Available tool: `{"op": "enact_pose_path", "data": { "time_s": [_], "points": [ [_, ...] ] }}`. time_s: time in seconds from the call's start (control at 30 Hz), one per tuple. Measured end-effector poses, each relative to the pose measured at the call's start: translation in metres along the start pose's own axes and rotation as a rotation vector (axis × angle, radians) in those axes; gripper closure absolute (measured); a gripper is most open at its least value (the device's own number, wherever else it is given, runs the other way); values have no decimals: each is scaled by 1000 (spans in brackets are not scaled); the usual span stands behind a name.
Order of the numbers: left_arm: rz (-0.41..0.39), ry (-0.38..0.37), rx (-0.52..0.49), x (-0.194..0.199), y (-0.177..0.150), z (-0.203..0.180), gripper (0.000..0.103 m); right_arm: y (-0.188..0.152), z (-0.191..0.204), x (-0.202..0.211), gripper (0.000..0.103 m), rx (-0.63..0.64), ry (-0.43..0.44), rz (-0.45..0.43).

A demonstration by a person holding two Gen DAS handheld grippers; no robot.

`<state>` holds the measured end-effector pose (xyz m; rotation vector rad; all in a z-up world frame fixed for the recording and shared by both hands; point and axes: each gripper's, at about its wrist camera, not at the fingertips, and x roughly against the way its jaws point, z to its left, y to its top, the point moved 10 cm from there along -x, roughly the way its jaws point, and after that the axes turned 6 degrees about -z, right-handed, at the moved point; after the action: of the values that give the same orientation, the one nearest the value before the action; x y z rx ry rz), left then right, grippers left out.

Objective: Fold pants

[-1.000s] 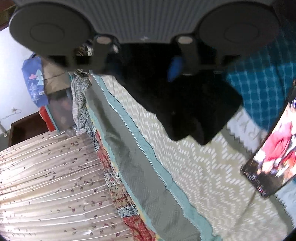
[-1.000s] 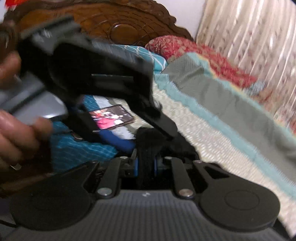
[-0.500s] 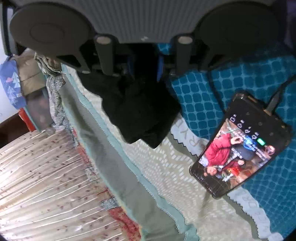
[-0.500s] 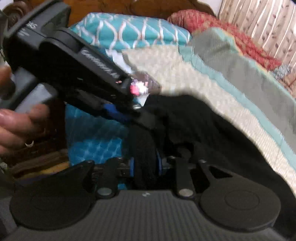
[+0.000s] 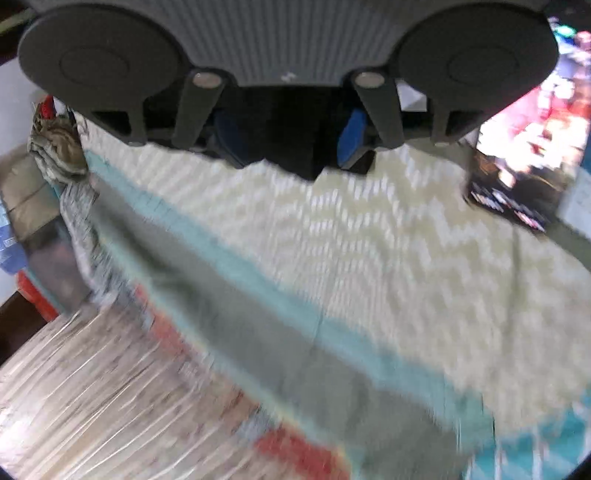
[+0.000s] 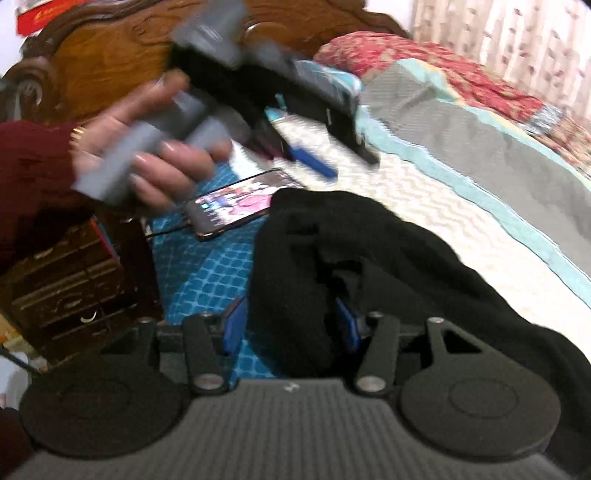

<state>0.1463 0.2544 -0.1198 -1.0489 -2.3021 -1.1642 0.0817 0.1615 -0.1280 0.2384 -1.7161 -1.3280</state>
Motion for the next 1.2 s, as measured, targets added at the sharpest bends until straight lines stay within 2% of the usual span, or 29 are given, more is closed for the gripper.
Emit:
{"op": "enact_pose_path", "data": {
  "time_s": [0.03,0.07,0.13,0.27,0.33,0.43,0.5,0.6,0.67,0.73,0.83,0.87,0.93,1.0,1.03,1.07,1.13,1.2],
  "points": [
    [43,-19,45,-11,-4,3,63,-2,-3,2,48,-10,-11,-2],
    [64,-43,84,-18,-7,4,89,-4,-5,3,48,-19,-21,-2],
    [33,-69,116,-17,-8,2,95,-9,-9,-1,48,-36,-39,10],
    [-199,-10,120,21,18,9,96,-16,-15,-12,48,-98,-34,40],
    [-189,30,124,19,10,16,95,-21,-15,-19,48,-117,-24,60],
    [-120,159,25,4,-13,21,81,-25,-13,-24,48,-117,-26,83],
    [-137,162,23,19,-14,20,78,-19,-12,-17,47,-111,-12,62],
    [-258,156,40,63,3,15,69,-7,-16,2,47,-151,13,9],
    [-327,112,93,92,10,10,71,1,-19,13,47,-179,29,-30],
    [-354,48,89,113,9,-7,71,5,-20,19,48,-193,30,-61],
    [-338,-23,-2,115,-4,-44,71,3,-22,16,51,-214,11,-65],
    [-323,-40,-31,112,-12,-54,72,-1,-23,13,55,-220,5,-51],
    [-284,-57,-87,99,-33,-67,73,-11,-27,6,58,-240,-4,-14],
    [-229,-11,-135,80,-56,-66,76,-26,-33,-7,58,-264,-23,47],
    [-189,31,-138,71,-68,-59,78,-37,-37,-15,60,-273,-41,97],
    [-138,79,-127,58,-80,-47,84,-49,-41,-21,59,-291,-50,142],
    [-58,173,-99,39,-100,-22,89,-50,-40,-18,59,-304,-42,124],
    [-82,149,-64,44,-104,-15,90,-41,-37,-7,58,-277,-22,104]
  ]
}}
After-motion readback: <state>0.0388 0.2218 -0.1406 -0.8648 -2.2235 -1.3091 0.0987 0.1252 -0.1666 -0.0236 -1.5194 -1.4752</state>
